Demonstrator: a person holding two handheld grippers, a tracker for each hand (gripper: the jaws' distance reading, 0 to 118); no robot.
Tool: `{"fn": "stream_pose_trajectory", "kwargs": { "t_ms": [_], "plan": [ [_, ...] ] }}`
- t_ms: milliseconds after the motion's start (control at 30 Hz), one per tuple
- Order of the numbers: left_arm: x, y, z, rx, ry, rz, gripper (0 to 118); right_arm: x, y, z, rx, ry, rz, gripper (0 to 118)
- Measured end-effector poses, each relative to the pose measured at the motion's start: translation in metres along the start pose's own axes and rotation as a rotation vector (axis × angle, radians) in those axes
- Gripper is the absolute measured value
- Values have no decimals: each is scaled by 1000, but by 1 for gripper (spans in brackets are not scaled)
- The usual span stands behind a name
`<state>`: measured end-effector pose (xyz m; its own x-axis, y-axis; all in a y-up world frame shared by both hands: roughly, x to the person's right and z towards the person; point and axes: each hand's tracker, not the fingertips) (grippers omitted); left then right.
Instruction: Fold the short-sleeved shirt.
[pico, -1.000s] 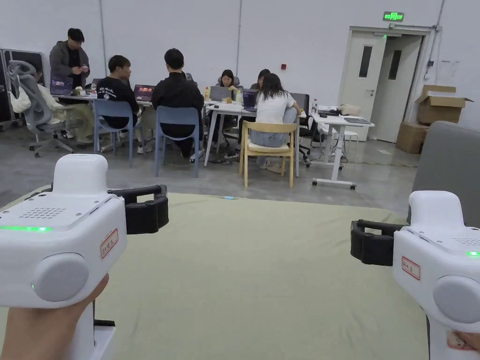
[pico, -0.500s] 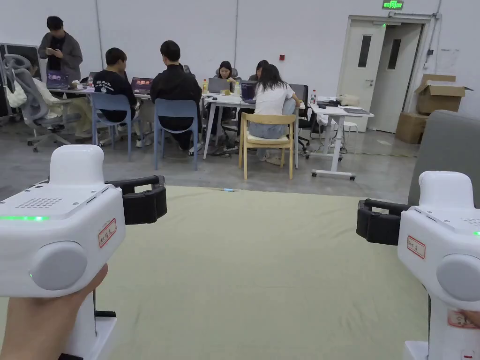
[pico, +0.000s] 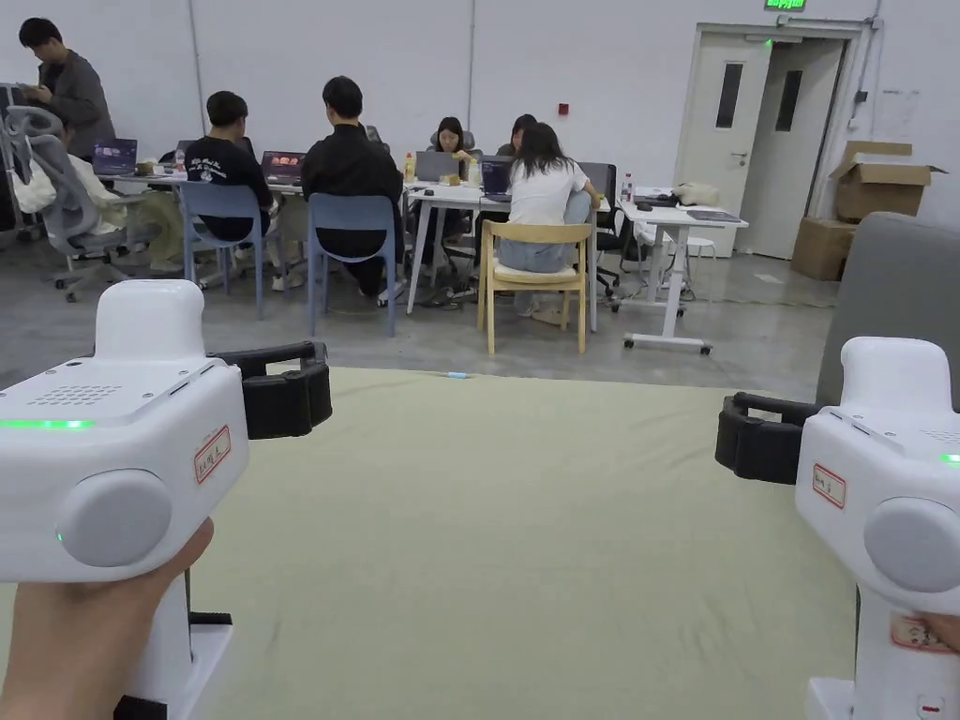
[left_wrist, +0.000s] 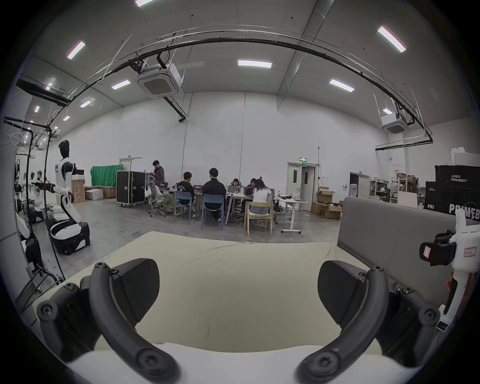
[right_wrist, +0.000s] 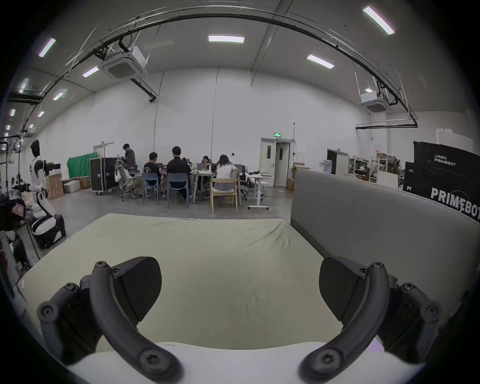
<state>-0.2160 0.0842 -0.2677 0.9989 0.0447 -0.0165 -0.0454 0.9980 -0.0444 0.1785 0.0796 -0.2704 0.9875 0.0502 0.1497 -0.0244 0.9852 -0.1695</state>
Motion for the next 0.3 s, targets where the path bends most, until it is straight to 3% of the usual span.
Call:
{"fn": "stream_pose_trajectory", "kwargs": {
  "t_ms": [300],
  "plan": [
    [0,2,-1,-6,7,-4,118,-5,1,3,35,2,20,118]
  ]
}}
